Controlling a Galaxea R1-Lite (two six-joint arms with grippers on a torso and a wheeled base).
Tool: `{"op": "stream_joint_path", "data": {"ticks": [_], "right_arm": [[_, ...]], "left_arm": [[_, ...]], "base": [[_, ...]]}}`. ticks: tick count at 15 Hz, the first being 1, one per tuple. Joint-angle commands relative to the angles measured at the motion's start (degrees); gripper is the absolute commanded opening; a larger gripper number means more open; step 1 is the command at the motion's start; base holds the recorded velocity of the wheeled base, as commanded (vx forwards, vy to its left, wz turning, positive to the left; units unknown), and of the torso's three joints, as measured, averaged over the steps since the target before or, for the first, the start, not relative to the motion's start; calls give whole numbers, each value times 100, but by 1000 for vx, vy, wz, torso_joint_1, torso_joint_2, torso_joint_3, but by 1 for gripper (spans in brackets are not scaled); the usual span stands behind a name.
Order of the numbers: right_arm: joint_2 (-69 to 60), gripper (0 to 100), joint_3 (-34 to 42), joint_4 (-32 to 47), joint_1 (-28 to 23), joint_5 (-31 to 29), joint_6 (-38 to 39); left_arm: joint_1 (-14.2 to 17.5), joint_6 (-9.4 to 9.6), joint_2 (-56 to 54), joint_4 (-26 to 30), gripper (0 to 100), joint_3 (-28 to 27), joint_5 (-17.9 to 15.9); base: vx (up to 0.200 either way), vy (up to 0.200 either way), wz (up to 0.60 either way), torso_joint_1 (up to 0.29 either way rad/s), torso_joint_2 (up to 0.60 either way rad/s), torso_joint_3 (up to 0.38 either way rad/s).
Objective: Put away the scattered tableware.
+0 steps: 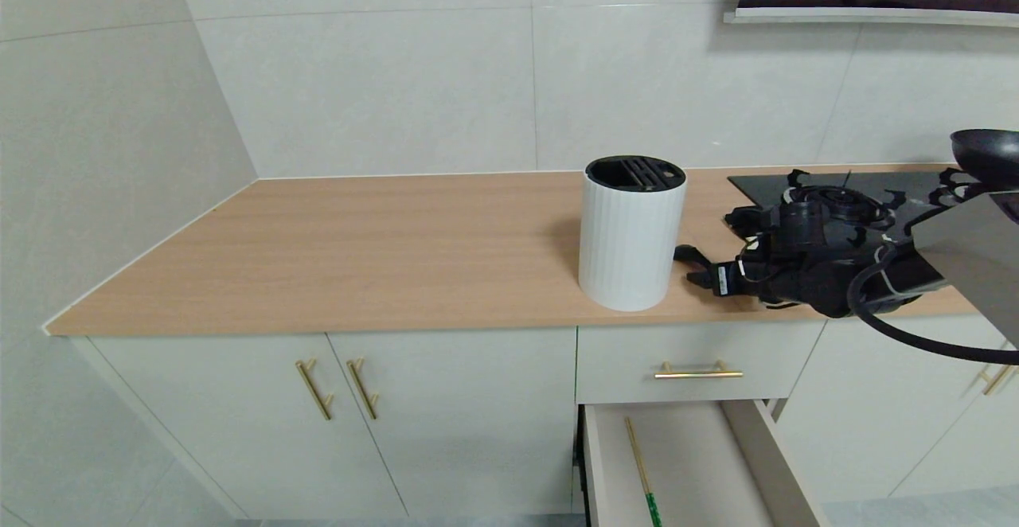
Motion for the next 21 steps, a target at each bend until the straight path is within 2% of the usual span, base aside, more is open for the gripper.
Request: {"op": "stream_joint_path", "data": {"ticks": [1, 10, 12, 15, 18, 21], "right_arm": [[-18, 0, 0, -5, 4, 1, 3], [-299, 0, 71, 65, 12, 1, 38], [-668, 0, 167, 443, 118, -403, 144], [-1363, 0, 290, 1287, 425, -1212, 803], [-2233, 0, 888, 1612, 584, -1422, 1049], [-3244, 0, 2145, 1586, 786, -1502, 1216]], "left_arm": [[1, -1, 7, 0, 100, 0, 2], [1, -1, 7, -9, 100, 0, 2], [1, -1, 7, 0, 100, 0, 2], [1, -1, 7, 0, 100, 0, 2], [1, -1, 7, -9, 100, 0, 2], [1, -1, 7, 0, 100, 0, 2]], "base": [[0, 0, 0, 0, 0, 0], [0, 0, 0, 0, 0, 0], [0, 0, 0, 0, 0, 0], [0, 0, 0, 0, 0, 0], [0, 0, 0, 0, 0, 0], [0, 0, 0, 0, 0, 0]]}}
